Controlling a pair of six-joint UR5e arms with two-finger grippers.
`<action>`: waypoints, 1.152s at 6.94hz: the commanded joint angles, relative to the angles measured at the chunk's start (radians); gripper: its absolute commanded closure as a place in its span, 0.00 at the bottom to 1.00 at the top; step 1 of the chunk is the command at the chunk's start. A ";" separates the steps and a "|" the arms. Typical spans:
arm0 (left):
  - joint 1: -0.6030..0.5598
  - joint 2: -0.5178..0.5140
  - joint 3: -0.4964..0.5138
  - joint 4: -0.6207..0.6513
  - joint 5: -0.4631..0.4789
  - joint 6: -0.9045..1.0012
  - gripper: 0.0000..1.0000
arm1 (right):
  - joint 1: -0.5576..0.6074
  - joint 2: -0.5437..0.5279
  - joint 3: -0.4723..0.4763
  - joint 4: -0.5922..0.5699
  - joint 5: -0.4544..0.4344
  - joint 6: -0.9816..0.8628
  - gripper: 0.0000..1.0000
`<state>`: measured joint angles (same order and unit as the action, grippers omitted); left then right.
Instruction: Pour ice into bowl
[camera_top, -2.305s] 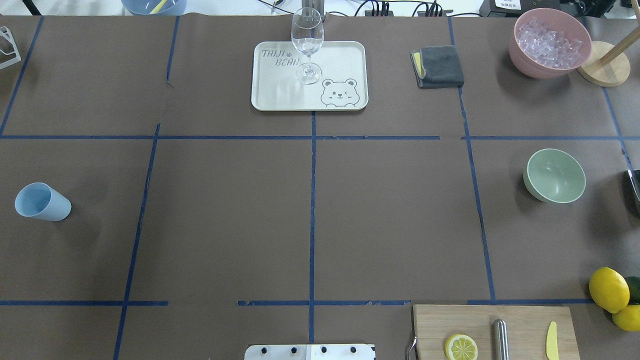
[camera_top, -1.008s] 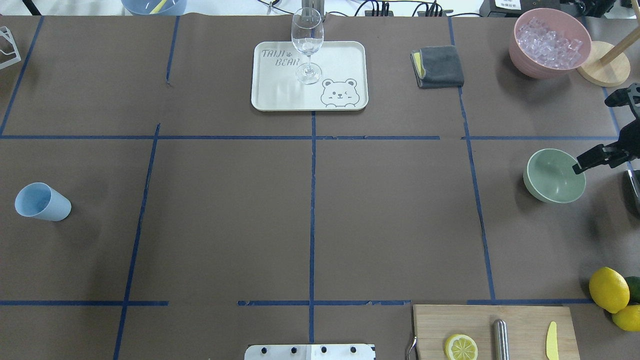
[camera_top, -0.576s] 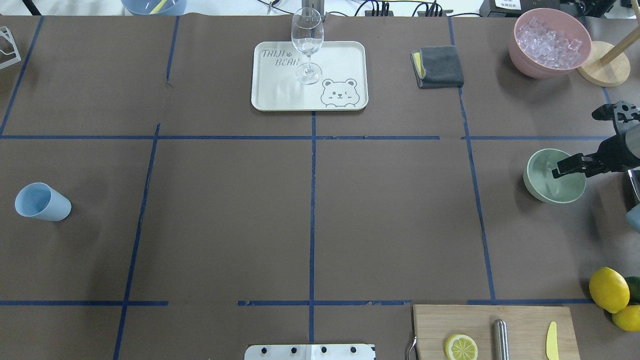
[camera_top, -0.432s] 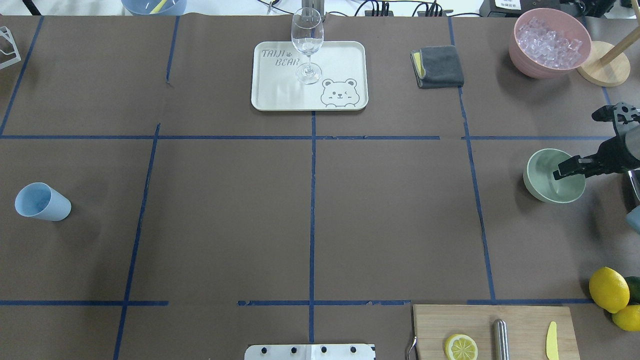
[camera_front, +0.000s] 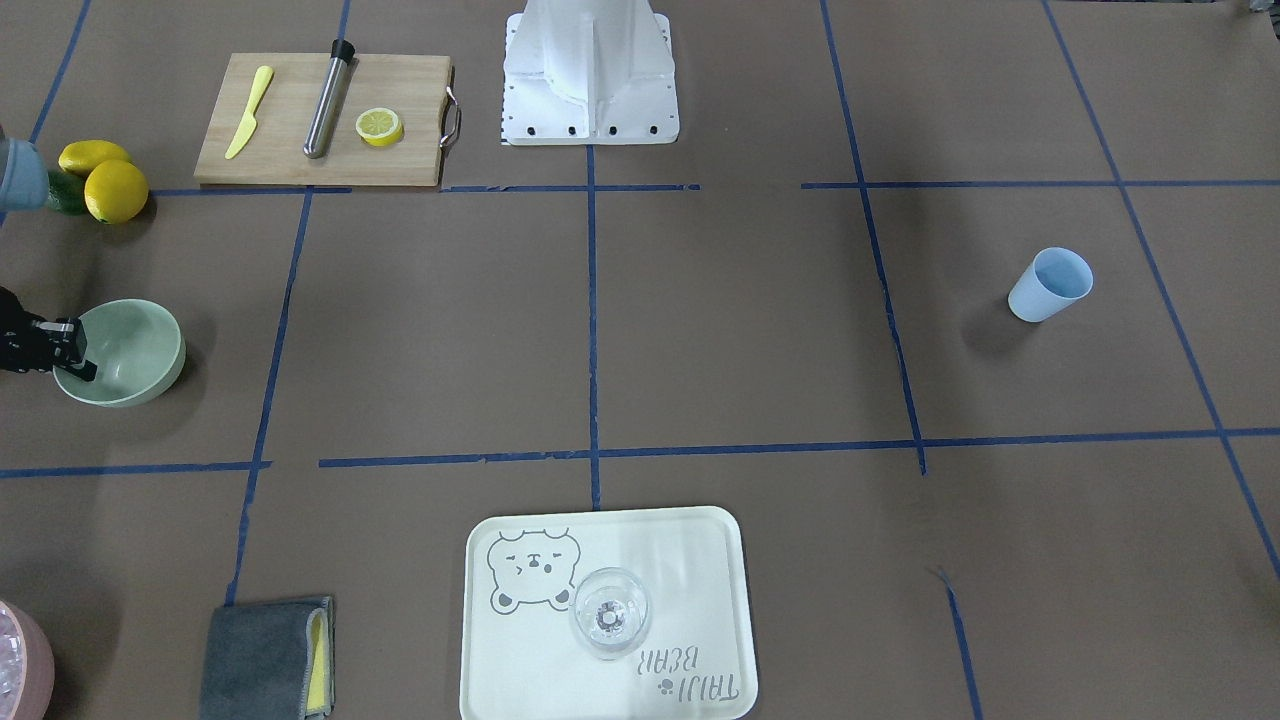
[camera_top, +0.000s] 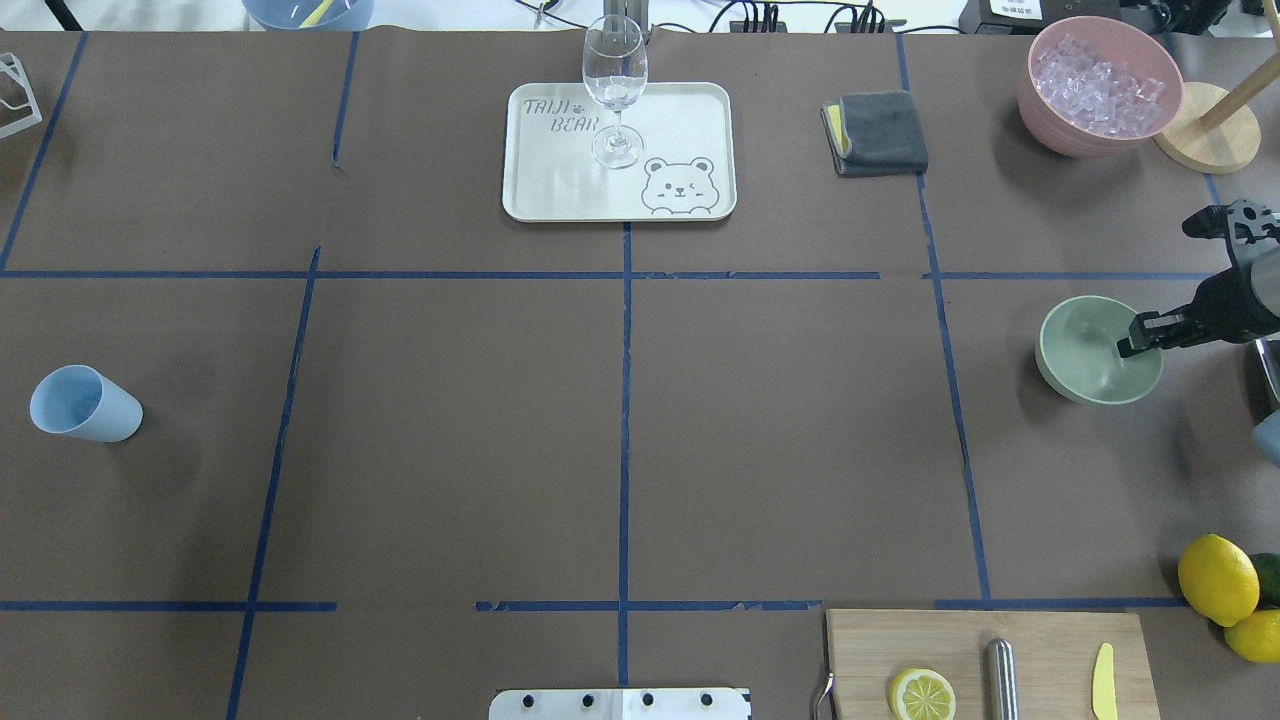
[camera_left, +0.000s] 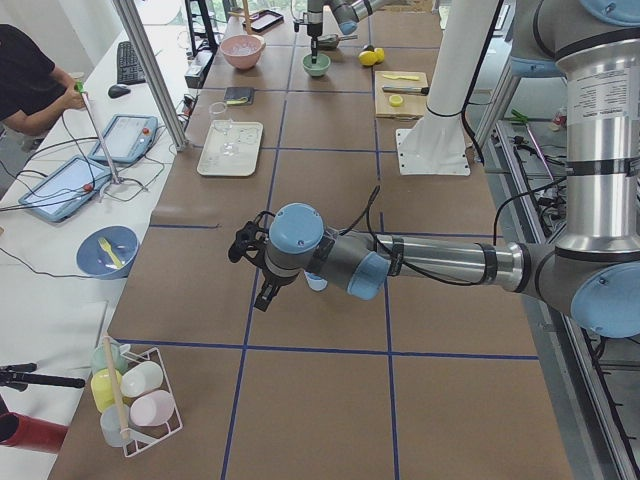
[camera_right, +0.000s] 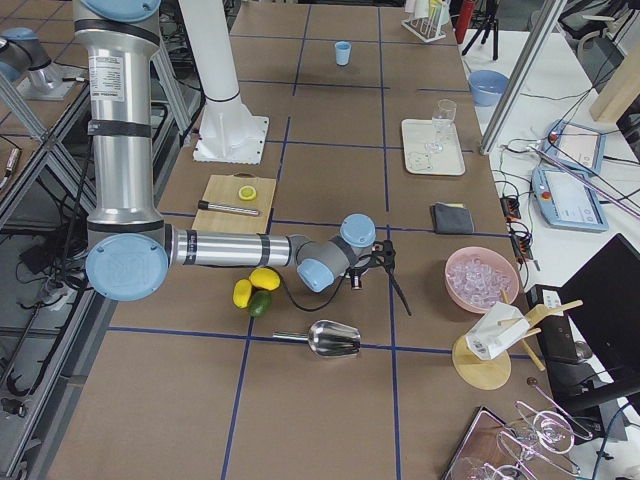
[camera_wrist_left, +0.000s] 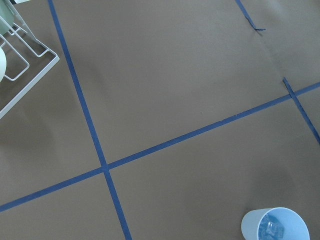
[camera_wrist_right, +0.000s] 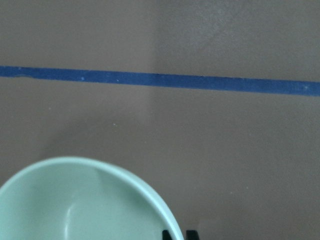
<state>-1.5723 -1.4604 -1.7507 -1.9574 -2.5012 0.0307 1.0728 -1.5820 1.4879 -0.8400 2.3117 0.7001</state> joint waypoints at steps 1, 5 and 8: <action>0.000 0.000 -0.001 0.000 -0.021 0.000 0.00 | -0.001 -0.001 0.124 -0.084 0.005 0.024 1.00; 0.000 0.003 0.000 0.000 -0.036 0.000 0.00 | -0.314 0.317 0.258 -0.167 -0.119 0.737 1.00; 0.002 -0.005 0.005 0.000 -0.034 -0.023 0.00 | -0.525 0.710 0.176 -0.491 -0.375 0.921 1.00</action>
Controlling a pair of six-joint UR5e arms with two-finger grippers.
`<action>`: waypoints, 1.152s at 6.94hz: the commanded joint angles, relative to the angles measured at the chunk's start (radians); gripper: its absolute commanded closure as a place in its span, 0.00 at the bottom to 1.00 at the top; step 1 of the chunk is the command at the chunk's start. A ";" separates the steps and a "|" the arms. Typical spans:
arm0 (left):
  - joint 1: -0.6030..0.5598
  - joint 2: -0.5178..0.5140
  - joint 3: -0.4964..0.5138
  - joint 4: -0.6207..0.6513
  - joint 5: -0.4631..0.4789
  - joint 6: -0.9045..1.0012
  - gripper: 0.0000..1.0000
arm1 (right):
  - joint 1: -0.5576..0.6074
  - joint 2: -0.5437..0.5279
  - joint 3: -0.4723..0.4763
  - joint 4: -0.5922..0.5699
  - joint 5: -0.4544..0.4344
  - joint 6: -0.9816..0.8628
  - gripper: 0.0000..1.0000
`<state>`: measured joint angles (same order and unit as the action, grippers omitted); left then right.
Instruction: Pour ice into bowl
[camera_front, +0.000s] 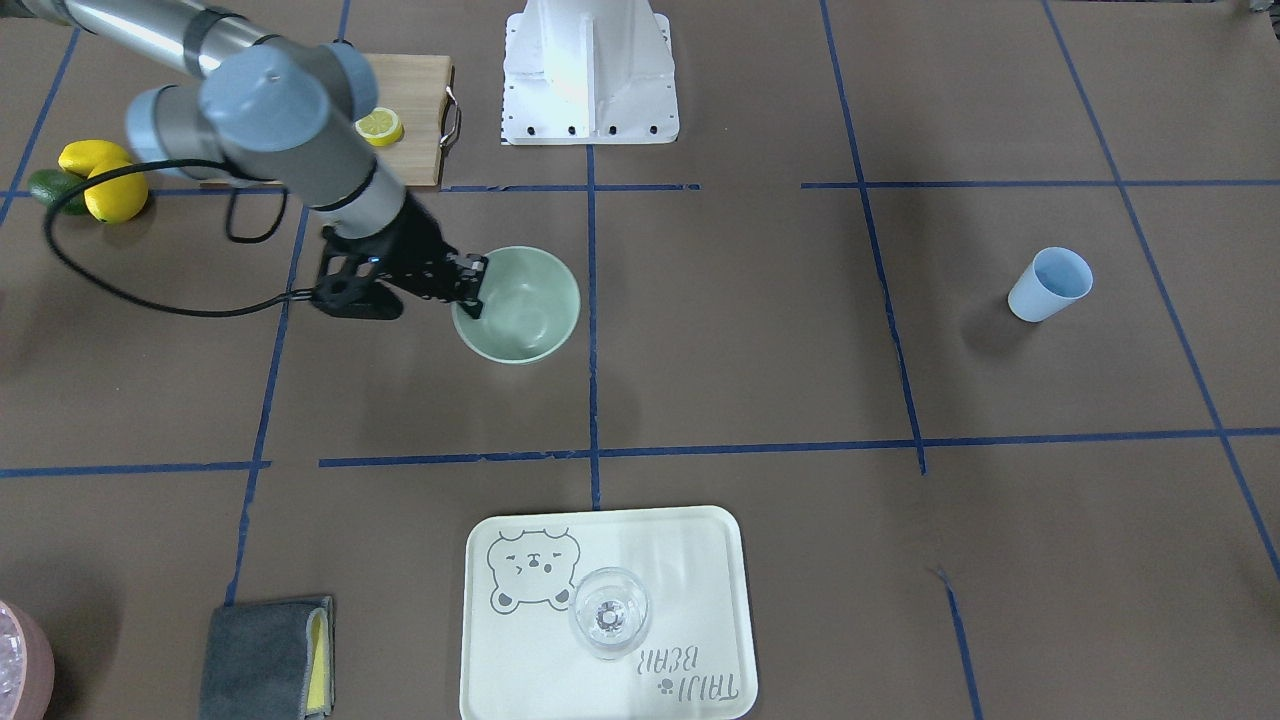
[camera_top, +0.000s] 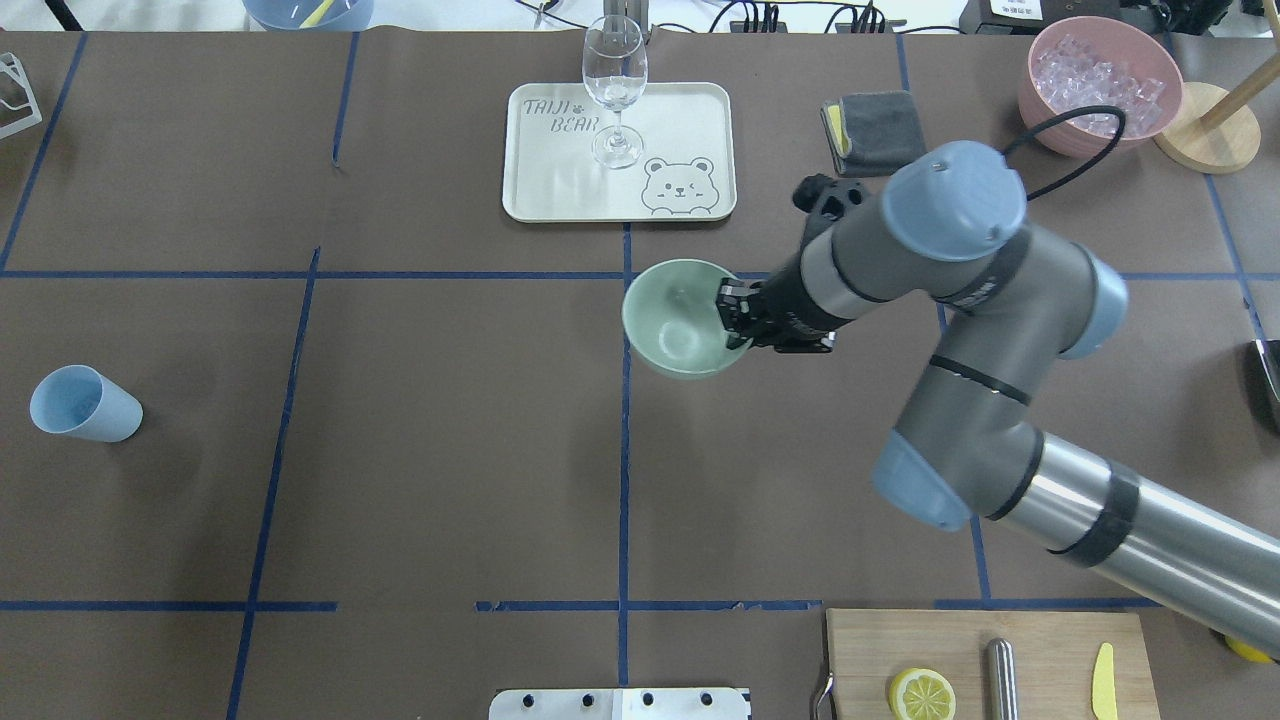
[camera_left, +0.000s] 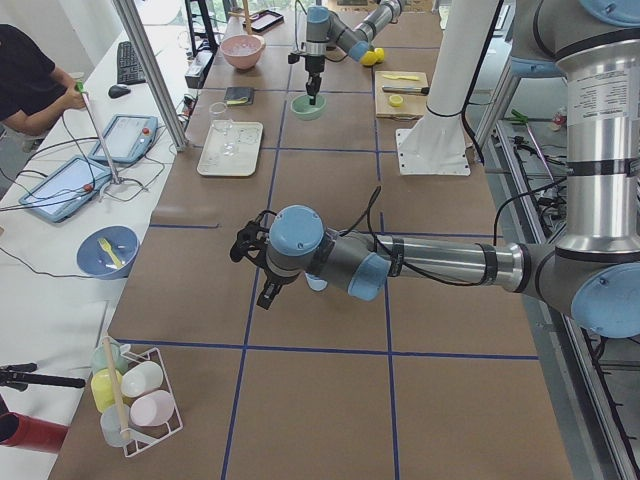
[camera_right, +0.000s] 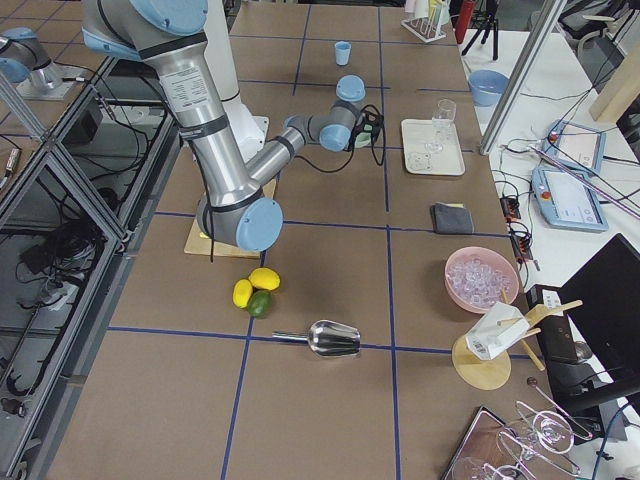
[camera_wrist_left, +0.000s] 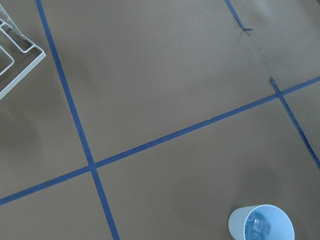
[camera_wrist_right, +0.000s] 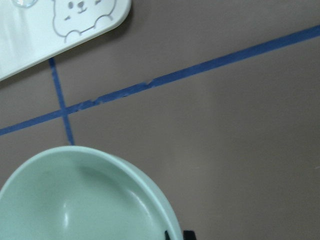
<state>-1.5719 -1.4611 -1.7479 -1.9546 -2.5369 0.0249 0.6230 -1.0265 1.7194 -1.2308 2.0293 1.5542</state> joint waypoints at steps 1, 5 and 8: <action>0.001 -0.007 -0.002 -0.006 0.001 -0.048 0.00 | -0.091 0.266 -0.166 -0.101 -0.098 0.120 1.00; 0.001 -0.007 0.004 -0.020 0.001 -0.051 0.00 | -0.184 0.356 -0.331 -0.087 -0.230 0.156 1.00; 0.003 -0.008 0.005 -0.026 0.001 -0.080 0.00 | -0.210 0.350 -0.399 -0.001 -0.248 0.165 1.00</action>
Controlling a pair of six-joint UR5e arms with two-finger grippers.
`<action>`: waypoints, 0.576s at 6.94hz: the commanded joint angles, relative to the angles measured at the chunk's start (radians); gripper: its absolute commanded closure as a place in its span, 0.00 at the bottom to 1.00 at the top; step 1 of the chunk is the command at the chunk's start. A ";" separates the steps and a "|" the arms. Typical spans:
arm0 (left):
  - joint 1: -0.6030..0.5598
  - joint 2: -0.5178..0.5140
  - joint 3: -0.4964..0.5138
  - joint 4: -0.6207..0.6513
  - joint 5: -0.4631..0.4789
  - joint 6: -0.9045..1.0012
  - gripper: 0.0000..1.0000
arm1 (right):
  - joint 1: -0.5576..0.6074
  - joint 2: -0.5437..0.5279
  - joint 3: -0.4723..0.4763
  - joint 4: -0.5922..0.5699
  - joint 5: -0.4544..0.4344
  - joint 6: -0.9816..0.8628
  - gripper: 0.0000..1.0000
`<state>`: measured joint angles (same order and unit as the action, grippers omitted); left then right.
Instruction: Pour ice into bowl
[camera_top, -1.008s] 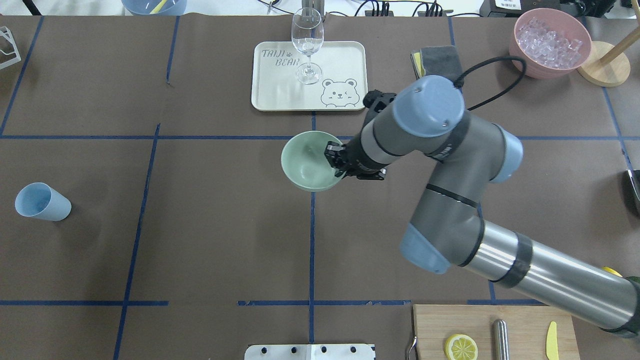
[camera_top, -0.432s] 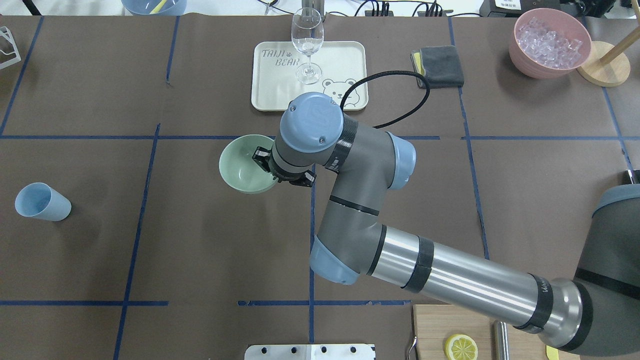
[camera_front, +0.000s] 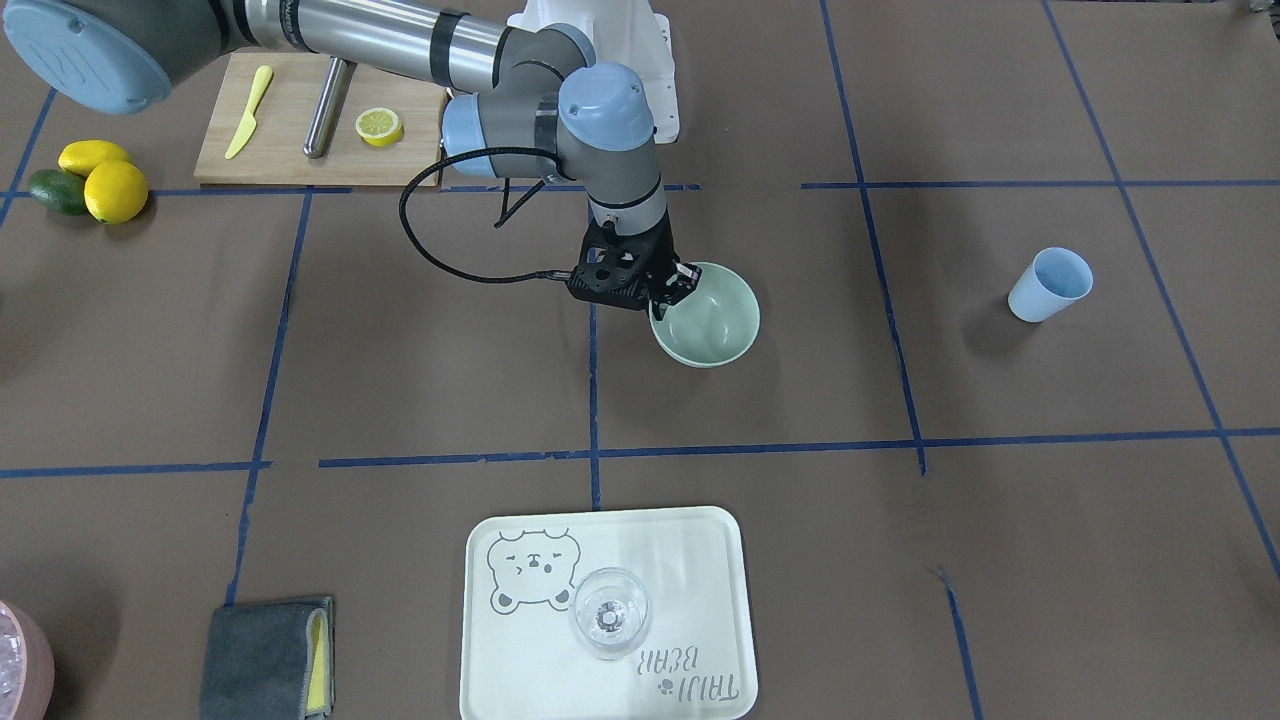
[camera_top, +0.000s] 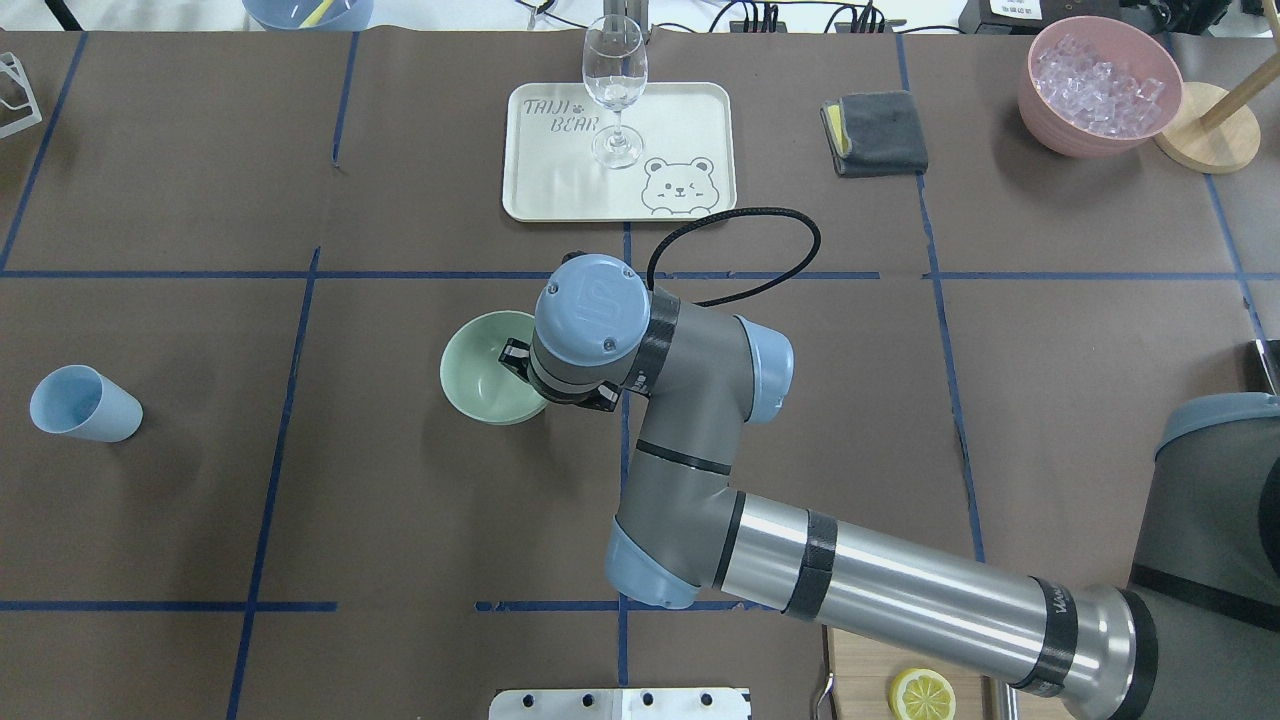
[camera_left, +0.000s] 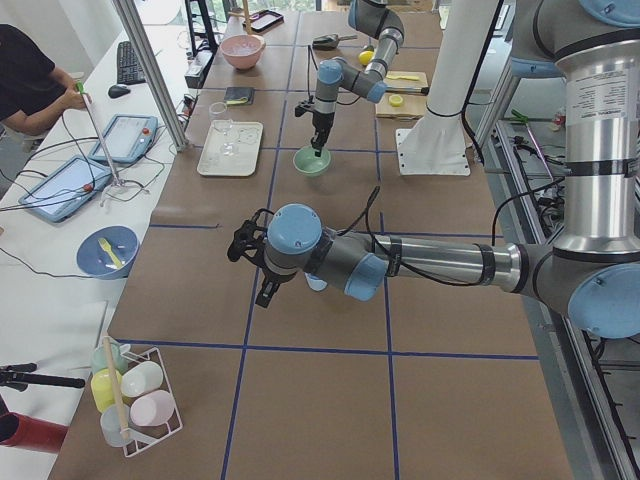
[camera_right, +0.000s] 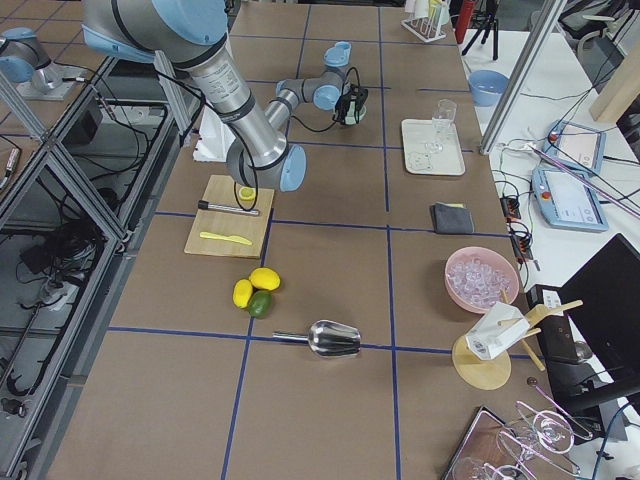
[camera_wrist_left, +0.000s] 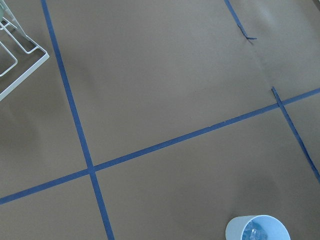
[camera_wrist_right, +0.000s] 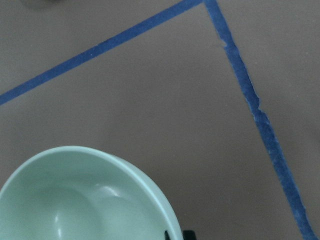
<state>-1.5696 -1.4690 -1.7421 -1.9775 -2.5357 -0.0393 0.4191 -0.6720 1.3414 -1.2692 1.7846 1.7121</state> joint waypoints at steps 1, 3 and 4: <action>0.002 -0.001 0.000 -0.001 0.000 -0.022 0.00 | -0.006 -0.006 -0.021 0.037 -0.002 0.006 0.19; 0.044 -0.001 -0.007 -0.044 0.008 -0.080 0.00 | -0.006 -0.008 -0.007 0.037 0.005 0.001 0.00; 0.109 -0.001 0.003 -0.122 0.040 -0.216 0.00 | -0.003 -0.026 0.060 0.031 0.010 0.001 0.00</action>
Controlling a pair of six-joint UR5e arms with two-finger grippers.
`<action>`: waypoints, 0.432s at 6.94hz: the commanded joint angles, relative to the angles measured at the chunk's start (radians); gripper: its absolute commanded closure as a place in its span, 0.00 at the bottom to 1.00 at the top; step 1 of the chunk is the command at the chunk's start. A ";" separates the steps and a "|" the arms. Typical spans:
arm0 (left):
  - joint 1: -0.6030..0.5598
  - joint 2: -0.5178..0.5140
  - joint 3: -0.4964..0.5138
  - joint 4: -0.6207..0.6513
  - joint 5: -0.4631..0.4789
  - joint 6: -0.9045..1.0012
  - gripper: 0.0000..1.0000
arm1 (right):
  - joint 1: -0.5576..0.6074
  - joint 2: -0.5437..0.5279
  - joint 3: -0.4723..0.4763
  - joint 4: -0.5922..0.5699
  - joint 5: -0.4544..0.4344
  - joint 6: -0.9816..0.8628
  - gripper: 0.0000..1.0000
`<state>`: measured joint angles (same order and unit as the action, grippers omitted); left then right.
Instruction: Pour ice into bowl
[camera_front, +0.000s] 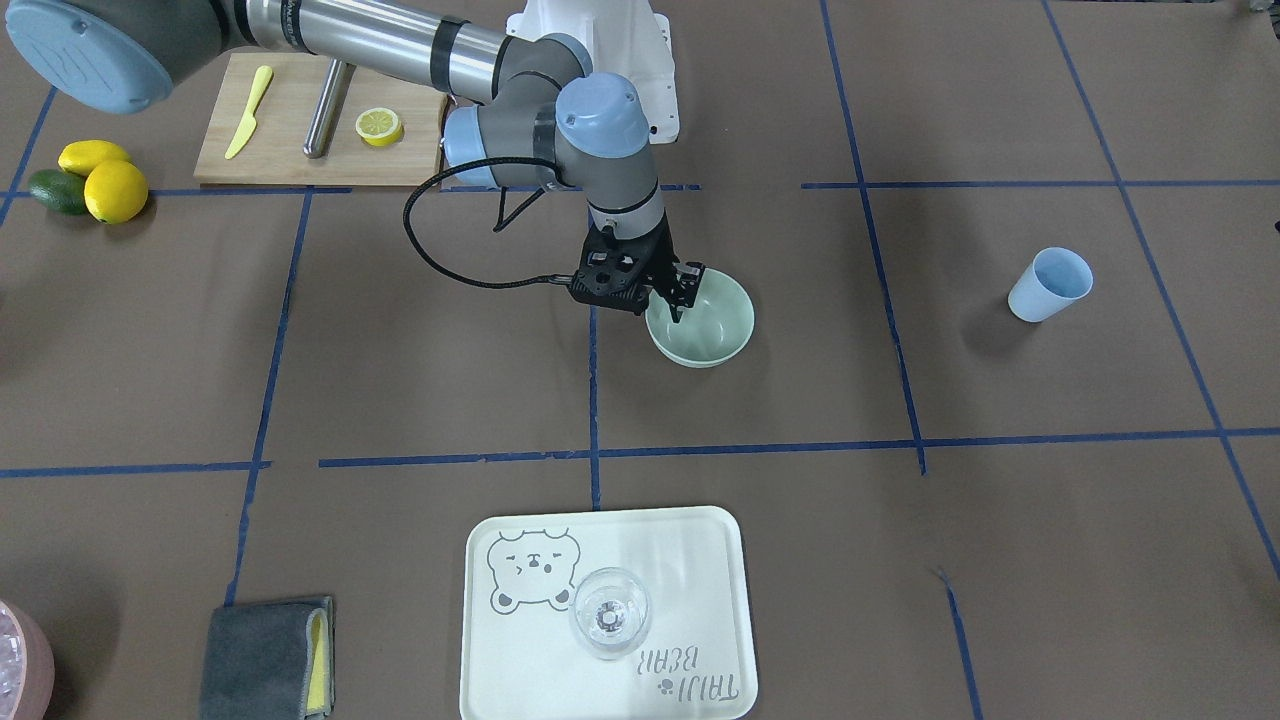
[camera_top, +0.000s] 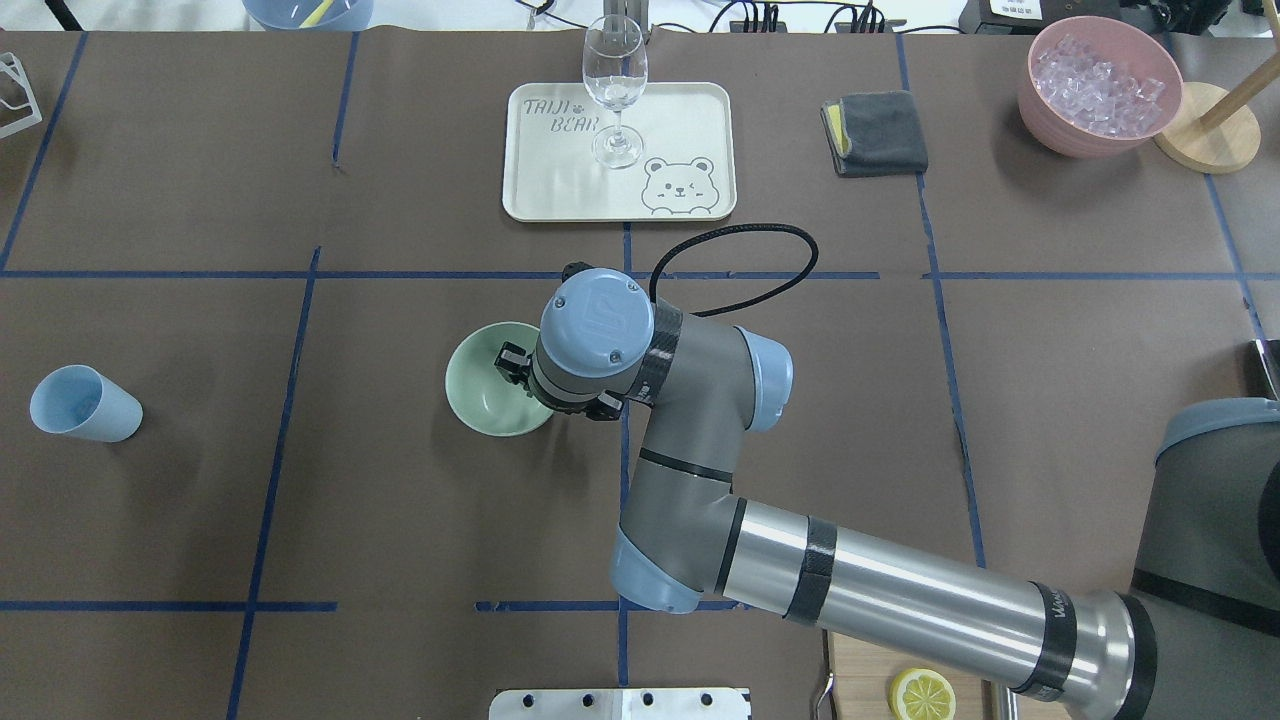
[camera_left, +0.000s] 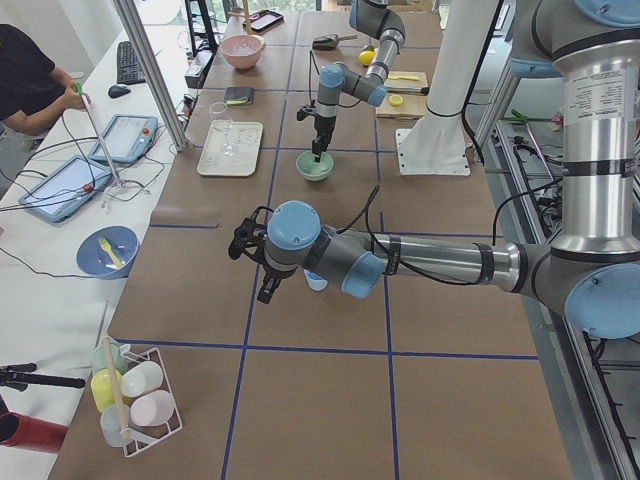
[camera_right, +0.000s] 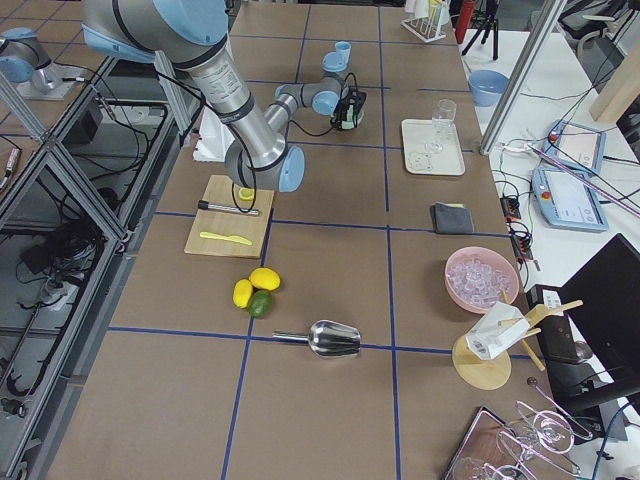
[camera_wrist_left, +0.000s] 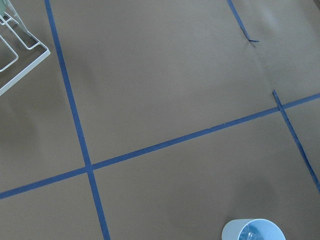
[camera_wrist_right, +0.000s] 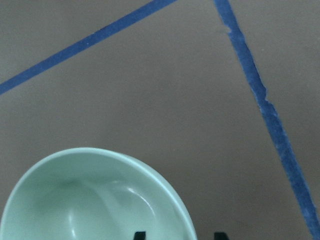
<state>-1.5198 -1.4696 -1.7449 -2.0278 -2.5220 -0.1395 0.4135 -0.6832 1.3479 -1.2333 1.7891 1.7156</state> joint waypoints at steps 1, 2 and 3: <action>0.187 -0.001 -0.019 -0.197 0.187 -0.310 0.00 | 0.036 -0.094 0.183 -0.008 0.024 -0.004 0.00; 0.298 0.009 -0.069 -0.272 0.309 -0.538 0.00 | 0.119 -0.174 0.286 -0.008 0.111 -0.005 0.00; 0.343 0.055 -0.144 -0.275 0.340 -0.619 0.00 | 0.201 -0.218 0.327 -0.003 0.190 -0.008 0.00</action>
<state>-1.2598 -1.4523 -1.8152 -2.2622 -2.2595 -0.6043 0.5226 -0.8341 1.5968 -1.2394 1.8898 1.7104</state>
